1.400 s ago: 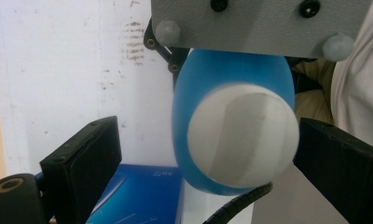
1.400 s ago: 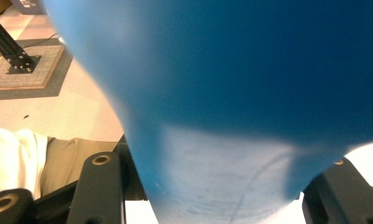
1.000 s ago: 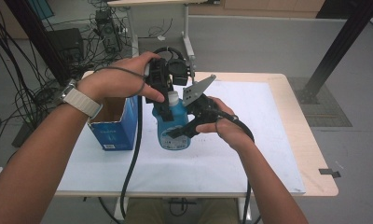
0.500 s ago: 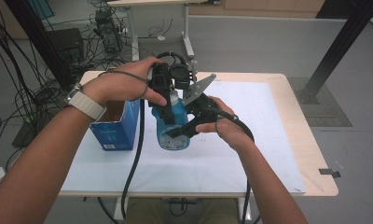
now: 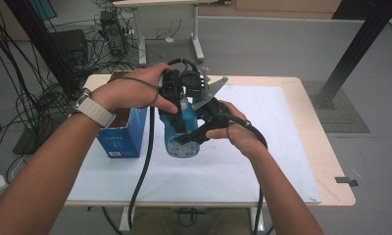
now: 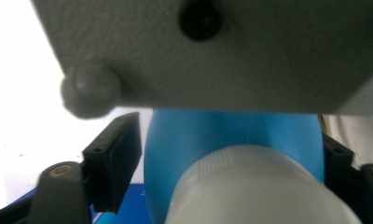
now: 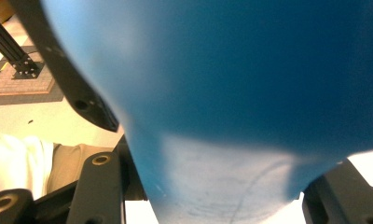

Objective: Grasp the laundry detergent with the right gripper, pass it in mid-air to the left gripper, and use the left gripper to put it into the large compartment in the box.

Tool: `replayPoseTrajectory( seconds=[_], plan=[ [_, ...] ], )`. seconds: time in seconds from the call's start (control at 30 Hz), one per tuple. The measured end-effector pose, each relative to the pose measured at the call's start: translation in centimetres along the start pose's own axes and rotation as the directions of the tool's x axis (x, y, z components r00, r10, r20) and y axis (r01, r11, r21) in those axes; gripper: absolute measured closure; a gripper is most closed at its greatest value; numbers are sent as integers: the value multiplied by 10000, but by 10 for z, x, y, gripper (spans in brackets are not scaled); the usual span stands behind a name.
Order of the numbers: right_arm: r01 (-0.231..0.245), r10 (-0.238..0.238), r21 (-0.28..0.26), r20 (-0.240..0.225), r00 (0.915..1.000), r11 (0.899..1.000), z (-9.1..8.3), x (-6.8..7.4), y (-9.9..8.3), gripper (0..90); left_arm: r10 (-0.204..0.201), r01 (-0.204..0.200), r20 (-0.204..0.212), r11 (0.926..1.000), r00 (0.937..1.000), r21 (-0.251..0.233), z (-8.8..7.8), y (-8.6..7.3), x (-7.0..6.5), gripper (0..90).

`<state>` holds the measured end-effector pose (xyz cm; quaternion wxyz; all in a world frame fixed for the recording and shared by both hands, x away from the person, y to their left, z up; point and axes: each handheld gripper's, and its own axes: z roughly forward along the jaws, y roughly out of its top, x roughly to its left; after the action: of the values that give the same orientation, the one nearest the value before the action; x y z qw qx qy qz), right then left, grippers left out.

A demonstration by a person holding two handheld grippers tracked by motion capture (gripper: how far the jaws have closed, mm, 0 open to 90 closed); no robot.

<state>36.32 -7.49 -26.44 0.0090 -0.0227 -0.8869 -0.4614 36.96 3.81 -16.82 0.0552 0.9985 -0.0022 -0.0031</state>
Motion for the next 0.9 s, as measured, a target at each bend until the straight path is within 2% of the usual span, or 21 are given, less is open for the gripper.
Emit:
replayPoseTrajectory(
  seconds=[0.13,0.2,0.3,0.37,0.43,0.47,0.9],
  plan=[
    [7,-7,12,-44,10000,10000,1,0,0,441,60,-60,77,10000,10000,8,2,0,-1,309],
    [234,-235,-82,-37,9997,9997,2,-1,-1,441,108,-107,173,9999,9998,-39,2,-1,-1,338],
    [-165,165,-43,-112,9998,9999,1,1,0,441,47,-44,253,9999,9997,-112,2,-3,0,362],
    [-175,175,-10,-50,9998,9998,1,1,0,441,42,-37,340,9999,9994,-153,3,-3,-1,393],
    [-158,158,22,-63,9999,9999,2,2,0,441,71,-65,385,9999,9992,-157,4,-4,-1,396],
    [397,-398,-136,-67,9992,9991,3,-2,-2,441,68,-61,415,9998,9991,-172,5,-4,0,396],
    [356,-357,-119,-75,9993,9993,3,-2,-3,441,28,-21,398,9998,9992,-189,5,-4,0,399]
  ],
)
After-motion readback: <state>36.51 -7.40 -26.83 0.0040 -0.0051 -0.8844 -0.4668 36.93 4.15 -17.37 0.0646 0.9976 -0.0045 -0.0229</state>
